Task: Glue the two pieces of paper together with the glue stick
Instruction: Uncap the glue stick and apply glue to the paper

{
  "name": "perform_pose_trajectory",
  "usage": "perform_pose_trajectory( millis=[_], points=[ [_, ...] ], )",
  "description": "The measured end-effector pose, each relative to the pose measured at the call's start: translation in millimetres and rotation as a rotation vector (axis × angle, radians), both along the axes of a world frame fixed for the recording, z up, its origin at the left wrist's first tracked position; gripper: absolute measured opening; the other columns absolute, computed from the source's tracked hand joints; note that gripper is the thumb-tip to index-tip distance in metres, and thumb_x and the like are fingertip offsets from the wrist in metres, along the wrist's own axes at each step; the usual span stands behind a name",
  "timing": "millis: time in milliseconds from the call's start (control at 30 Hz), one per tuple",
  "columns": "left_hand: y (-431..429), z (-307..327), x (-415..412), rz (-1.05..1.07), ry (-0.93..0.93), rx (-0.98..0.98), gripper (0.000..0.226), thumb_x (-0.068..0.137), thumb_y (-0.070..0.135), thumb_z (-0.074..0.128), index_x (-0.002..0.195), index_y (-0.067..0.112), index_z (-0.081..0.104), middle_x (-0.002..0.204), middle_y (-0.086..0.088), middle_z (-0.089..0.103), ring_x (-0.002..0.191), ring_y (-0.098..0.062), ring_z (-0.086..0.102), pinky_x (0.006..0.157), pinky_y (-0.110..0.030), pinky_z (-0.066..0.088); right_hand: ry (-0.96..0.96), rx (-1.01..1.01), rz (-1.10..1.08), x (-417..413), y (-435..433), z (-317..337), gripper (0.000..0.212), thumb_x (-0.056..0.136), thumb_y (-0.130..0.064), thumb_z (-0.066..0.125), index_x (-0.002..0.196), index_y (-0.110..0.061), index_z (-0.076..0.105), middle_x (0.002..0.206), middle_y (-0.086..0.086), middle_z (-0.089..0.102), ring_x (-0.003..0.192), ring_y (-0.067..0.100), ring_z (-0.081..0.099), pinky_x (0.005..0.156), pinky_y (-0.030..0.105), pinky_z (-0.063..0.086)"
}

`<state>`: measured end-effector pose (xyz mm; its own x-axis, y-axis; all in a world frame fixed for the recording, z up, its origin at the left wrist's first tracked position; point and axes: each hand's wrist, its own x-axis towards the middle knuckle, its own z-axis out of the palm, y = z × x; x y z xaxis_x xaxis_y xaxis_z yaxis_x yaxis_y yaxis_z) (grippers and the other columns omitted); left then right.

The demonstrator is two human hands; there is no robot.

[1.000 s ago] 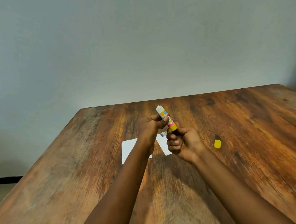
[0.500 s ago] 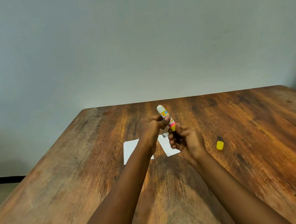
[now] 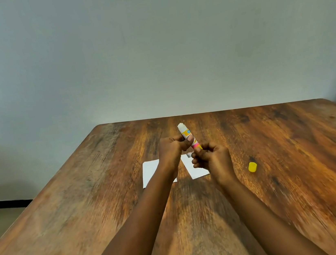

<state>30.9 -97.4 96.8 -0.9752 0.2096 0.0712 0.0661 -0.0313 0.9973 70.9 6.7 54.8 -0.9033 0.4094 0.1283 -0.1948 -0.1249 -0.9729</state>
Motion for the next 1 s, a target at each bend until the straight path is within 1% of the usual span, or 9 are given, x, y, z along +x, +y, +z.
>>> perform_pose_trajectory(
  millis=[100,167,267,333,400,533,700,867,1000],
  points=[
    [0.0,-2.1,0.3,-0.022,0.013,0.011,0.025,0.084,0.007,0.064,0.105,-0.007,0.069,0.106,-0.023,0.07,0.069,-0.005,0.057,0.065,-0.018,0.044,-0.158,-0.414,0.195,0.0,1.1,3.0,0.036,0.098,-0.025,0.042,0.075,-0.003,0.061,0.051,0.006,0.054,0.033,0.009,0.046,0.033,0.018,0.038],
    [-0.3,-3.4,0.1,-0.037,0.008,0.011,0.026,0.085,0.007,0.063,0.107,-0.007,0.068,0.108,-0.022,0.069,0.072,-0.006,0.058,0.066,-0.017,0.045,-0.241,-0.616,0.339,-0.2,3.8,4.5,0.044,0.098,-0.033,0.037,0.069,-0.004,0.054,0.042,0.001,0.047,0.028,0.007,0.037,0.028,0.015,0.03],
    [-1.1,-5.5,-2.5,-0.033,0.008,0.02,0.026,0.085,0.006,0.062,0.107,-0.007,0.068,0.108,-0.02,0.069,0.076,-0.009,0.059,0.068,-0.018,0.044,-0.196,-0.542,0.324,0.3,3.7,2.7,0.043,0.097,-0.034,0.043,0.078,-0.001,0.062,0.051,0.006,0.061,0.038,0.011,0.054,0.037,0.018,0.045],
    [-2.3,-6.0,-5.0,-0.024,0.01,0.022,0.024,0.085,0.005,0.062,0.106,-0.006,0.068,0.106,-0.019,0.07,0.075,-0.008,0.059,0.067,-0.019,0.044,-0.072,-0.429,0.24,0.9,2.3,0.0,0.028,0.092,-0.028,0.054,0.086,-0.003,0.067,0.063,0.009,0.069,0.055,0.016,0.066,0.051,0.024,0.056],
    [-2.6,-7.3,-7.2,-0.029,-0.001,0.037,0.023,0.084,0.005,0.063,0.104,-0.006,0.068,0.104,-0.02,0.07,0.071,-0.007,0.058,0.066,-0.019,0.045,0.015,-0.304,0.165,0.5,2.6,-1.7,0.014,0.083,-0.015,0.066,0.09,-0.004,0.064,0.067,0.007,0.071,0.062,0.017,0.069,0.059,0.026,0.059],
    [-1.2,-10.5,-8.3,-0.02,0.033,0.011,0.023,0.083,0.007,0.064,0.103,-0.004,0.069,0.096,-0.013,0.07,0.065,0.0,0.059,0.058,-0.011,0.046,-0.005,-0.171,0.086,-2.7,3.1,0.2,0.011,0.086,-0.006,0.061,0.089,0.004,0.063,0.059,0.005,0.068,0.053,0.014,0.065,0.052,0.022,0.055],
    [0.7,-12.7,-10.9,-0.034,0.025,0.006,0.027,0.085,0.007,0.063,0.108,-0.006,0.067,0.107,-0.016,0.07,0.075,-0.005,0.06,0.066,-0.014,0.045,-0.21,-0.536,0.264,-5.7,4.4,-1.1,0.043,0.1,-0.027,0.036,0.08,0.002,0.06,0.049,0.006,0.061,0.038,0.009,0.055,0.037,0.017,0.046],
    [2.5,-21.4,-14.5,-0.11,-0.013,0.037,0.026,0.085,0.007,0.063,0.107,-0.004,0.068,0.104,-0.013,0.071,0.093,-0.02,0.065,0.083,-0.024,0.05,-0.085,-0.764,0.302,-3.6,5.1,-1.1,0.031,0.093,-0.018,0.052,0.08,0.001,0.072,0.072,0.017,0.071,0.058,0.02,0.07,0.051,0.026,0.058],
    [6.8,-32.0,-17.6,-0.241,-0.014,0.064,0.019,0.087,0.007,0.06,0.104,0.004,0.069,0.086,0.002,0.072,0.085,-0.011,0.066,0.077,-0.016,0.054,-0.074,-0.834,0.268,-6.0,5.8,-4.2,0.023,0.088,-0.012,0.058,0.077,0.001,0.073,0.073,0.015,0.071,0.058,0.016,0.069,0.05,0.023,0.057]
  ],
)
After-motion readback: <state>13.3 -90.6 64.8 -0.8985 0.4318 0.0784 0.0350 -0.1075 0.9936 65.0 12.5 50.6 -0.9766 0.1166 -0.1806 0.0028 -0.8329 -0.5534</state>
